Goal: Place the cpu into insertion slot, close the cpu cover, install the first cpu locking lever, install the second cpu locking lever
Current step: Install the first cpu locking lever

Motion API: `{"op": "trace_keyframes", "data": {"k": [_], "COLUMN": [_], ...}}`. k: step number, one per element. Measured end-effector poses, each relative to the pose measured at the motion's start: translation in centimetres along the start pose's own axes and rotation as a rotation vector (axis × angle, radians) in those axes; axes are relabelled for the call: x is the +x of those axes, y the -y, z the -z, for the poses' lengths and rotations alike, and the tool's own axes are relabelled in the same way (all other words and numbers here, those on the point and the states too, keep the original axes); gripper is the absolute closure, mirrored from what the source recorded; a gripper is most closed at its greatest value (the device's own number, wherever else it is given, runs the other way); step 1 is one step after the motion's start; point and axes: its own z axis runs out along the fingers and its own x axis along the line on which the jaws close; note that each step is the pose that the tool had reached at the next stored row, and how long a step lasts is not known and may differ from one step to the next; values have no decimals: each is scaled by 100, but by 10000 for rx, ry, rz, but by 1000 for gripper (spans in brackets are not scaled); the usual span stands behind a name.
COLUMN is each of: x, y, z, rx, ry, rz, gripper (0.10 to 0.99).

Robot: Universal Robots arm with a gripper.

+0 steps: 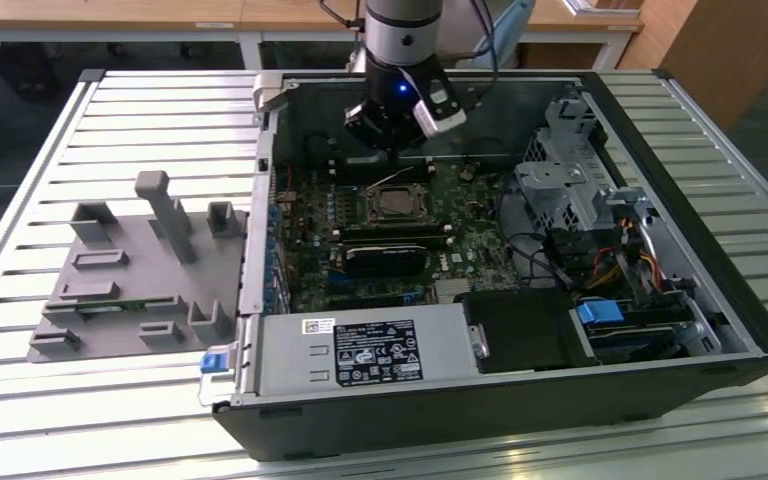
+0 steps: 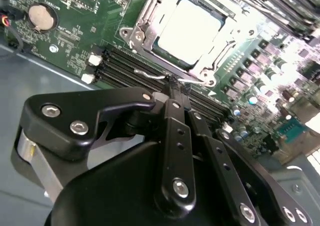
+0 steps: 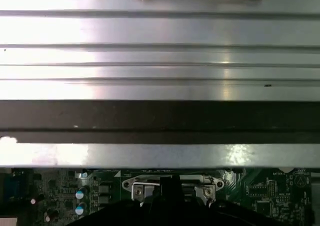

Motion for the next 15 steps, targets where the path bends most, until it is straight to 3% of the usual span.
{"op": "trace_keyframes", "data": {"k": [15], "x": [-91], "y": [-27], "z": [-80], "rx": [5], "ry": [1], "rz": [1], "gripper": [980]}}
